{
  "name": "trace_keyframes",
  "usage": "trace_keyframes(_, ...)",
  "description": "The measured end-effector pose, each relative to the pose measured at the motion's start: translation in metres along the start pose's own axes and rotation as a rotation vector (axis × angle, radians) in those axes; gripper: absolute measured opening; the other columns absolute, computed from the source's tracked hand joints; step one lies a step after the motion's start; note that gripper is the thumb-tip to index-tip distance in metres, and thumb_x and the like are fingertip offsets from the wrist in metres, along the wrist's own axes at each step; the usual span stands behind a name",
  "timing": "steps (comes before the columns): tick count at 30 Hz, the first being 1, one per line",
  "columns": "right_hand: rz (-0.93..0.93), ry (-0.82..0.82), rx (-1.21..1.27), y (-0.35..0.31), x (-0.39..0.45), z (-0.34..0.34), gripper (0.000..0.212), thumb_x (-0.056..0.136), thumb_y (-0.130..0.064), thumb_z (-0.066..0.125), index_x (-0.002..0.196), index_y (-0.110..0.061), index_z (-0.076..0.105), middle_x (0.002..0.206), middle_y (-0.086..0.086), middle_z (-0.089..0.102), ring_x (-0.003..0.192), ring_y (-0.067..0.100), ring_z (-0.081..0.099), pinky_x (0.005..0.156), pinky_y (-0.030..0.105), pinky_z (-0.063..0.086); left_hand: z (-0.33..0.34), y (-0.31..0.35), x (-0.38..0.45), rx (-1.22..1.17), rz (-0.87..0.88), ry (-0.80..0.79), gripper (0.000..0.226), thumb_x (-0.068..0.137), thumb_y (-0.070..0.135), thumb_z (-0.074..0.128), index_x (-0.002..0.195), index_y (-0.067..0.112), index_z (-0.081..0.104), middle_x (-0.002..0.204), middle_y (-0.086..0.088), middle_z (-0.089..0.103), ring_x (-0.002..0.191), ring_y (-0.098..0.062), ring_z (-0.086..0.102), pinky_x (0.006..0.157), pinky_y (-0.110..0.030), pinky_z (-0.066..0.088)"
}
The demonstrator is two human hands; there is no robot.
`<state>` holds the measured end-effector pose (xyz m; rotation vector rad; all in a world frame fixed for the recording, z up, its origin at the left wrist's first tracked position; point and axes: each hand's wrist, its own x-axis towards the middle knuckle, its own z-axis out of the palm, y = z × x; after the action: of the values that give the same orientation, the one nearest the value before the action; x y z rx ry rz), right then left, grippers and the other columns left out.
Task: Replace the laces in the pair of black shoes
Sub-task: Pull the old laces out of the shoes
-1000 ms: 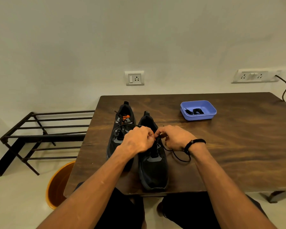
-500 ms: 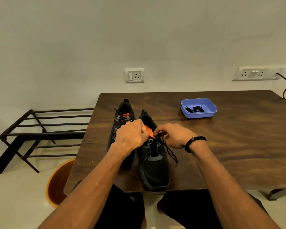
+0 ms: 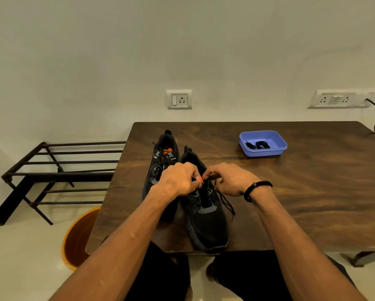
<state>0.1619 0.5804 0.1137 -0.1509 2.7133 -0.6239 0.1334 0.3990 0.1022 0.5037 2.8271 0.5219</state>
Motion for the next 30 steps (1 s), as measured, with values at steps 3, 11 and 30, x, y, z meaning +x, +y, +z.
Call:
trace_keyframes(3,0.024,0.038,0.021,0.003,-0.001,-0.002,0.037,0.094,-0.011,0.069,0.125,-0.033,0.068,0.132,-0.001,0.065,0.116,0.017,0.063,0.094,0.032,0.052,-0.008,-0.009,0.000,-0.076,-0.122,0.083,0.008,0.097,0.037,0.058,0.094,0.032,0.062,0.096,-0.003,0.073,0.094,-0.028,0.069,0.085,-0.041,0.055)
trace_keyframes(11,0.027,0.077,-0.017,0.002,-0.001,-0.001,0.035,0.096,-0.016,0.069,0.127,-0.033,0.068,0.129,0.003,0.067,0.112,0.020,0.066,0.097,0.036,0.055,-0.007,-0.016,-0.005,-0.076,-0.184,0.173,0.037,0.091,0.043,0.070,0.125,0.032,0.059,0.123,-0.006,0.063,0.118,-0.030,0.058,0.101,-0.046,0.050)
trace_keyframes(30,0.020,0.070,-0.033,0.002,-0.002,-0.003,0.034,0.096,-0.023,0.070,0.128,-0.036,0.067,0.131,0.003,0.067,0.112,0.022,0.065,0.097,0.036,0.053,-0.018,-0.020,0.002,-0.283,-0.165,0.583,0.025,0.094,0.016,0.065,0.073,0.027,0.072,0.088,0.006,0.074,0.088,-0.019,0.070,0.087,-0.040,0.059)
